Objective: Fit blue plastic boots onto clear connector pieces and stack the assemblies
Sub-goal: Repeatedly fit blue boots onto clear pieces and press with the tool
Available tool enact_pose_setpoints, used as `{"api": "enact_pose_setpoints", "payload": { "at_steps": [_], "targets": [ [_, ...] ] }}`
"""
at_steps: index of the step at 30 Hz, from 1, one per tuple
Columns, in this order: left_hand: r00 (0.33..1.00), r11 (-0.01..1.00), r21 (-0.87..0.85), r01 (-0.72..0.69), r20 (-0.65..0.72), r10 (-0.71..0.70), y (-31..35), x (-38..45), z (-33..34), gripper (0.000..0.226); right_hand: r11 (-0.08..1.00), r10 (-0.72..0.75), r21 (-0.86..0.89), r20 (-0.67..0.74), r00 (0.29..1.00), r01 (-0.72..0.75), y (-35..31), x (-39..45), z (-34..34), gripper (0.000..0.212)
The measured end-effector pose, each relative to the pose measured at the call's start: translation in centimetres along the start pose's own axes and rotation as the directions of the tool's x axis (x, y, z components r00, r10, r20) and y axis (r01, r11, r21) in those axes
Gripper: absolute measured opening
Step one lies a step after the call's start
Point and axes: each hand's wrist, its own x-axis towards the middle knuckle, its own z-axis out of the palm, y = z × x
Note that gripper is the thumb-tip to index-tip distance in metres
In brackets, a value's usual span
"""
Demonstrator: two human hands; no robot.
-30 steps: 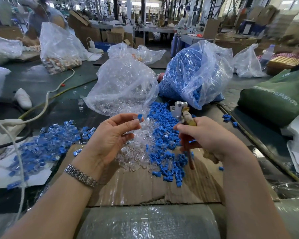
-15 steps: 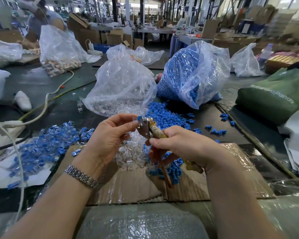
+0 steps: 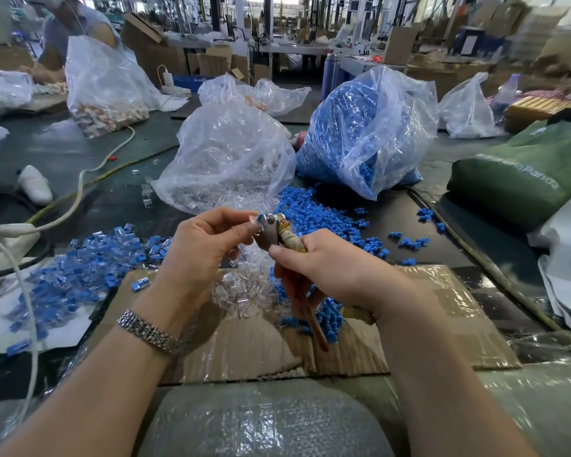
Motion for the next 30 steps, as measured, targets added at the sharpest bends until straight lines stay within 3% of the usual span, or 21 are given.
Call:
{"api": "enact_pose_setpoints", "payload": {
  "at_steps": [4, 6, 8, 9, 11, 13, 14, 17, 19, 22, 26, 30],
  "targets": [
    [0.999, 0.999, 0.028, -0.037, -0.026, 0.038, 0.6, 0.1, -0.5, 0.016, 1.000, -0.012, -0.021, 0.010, 1.000, 0.012, 0.2, 0.2, -0.4, 0.049],
    [0.993, 0.995, 0.072, -0.063, -0.099, 0.070, 0.9, 0.4, -1.4, 0.011, 0.998, -0.025, -0.058, -0.051, 0.998, 0.022, 0.6, 0.0, -1.4, 0.051],
    [0.952, 0.950, 0.306, -0.057, -0.270, 0.144, 1.0, 1.0, -3.0, 0.012, 0.997, -0.035, -0.074, -0.190, 0.981, 0.021, 1.2, -0.2, -2.6, 0.045],
    [0.920, 0.885, 0.465, -0.003, -0.345, 0.184, 1.0, 1.2, -3.9, 0.014, 0.993, -0.034, -0.118, -0.264, 0.964, 0.003, 1.5, -0.3, -3.3, 0.040],
    [0.870, 0.658, 0.734, 0.171, -0.426, 0.249, 1.2, 1.3, -5.5, 0.011, 0.957, -0.022, -0.276, -0.371, 0.929, -0.087, 2.0, -0.4, -4.3, 0.037],
    [0.870, 0.375, 0.882, 0.287, -0.403, 0.283, 1.1, 1.0, -6.0, 0.011, 0.899, 0.016, -0.389, -0.428, 0.903, -0.200, 2.4, -0.2, -4.7, 0.036],
    [0.887, 0.301, 0.912, 0.280, -0.365, 0.282, 1.1, 1.0, -5.8, 0.010, 0.868, 0.047, -0.424, -0.451, 0.891, -0.260, 2.6, 0.0, -4.6, 0.036],
    [0.964, 0.402, 0.902, 0.155, -0.227, 0.136, 0.7, 0.8, -4.1, 0.009, 0.770, 0.119, -0.498, -0.502, 0.857, -0.399, 3.2, 0.7, -4.0, 0.034],
    [0.989, 0.370, 0.920, 0.127, -0.145, 0.021, 0.1, 0.6, -3.1, 0.019, 0.726, 0.146, -0.520, -0.524, 0.839, -0.451, 3.5, 1.0, -3.9, 0.035],
    [0.994, 0.309, 0.946, 0.095, -0.109, 0.029, -0.8, 0.8, -2.7, 0.024, 0.699, 0.172, -0.523, -0.539, 0.824, -0.488, 3.8, 1.1, -3.9, 0.037],
    [0.994, 0.298, 0.949, 0.099, -0.110, 0.021, -1.4, 1.0, -2.7, 0.025, 0.694, 0.217, -0.509, -0.528, 0.821, -0.510, 3.9, 1.3, -3.7, 0.042],
    [0.991, 0.310, 0.945, 0.105, -0.126, 0.049, -1.5, 1.0, -3.1, 0.012, 0.688, 0.238, -0.511, -0.511, 0.826, -0.515, 3.6, 1.2, -3.6, 0.048]
  ]
}}
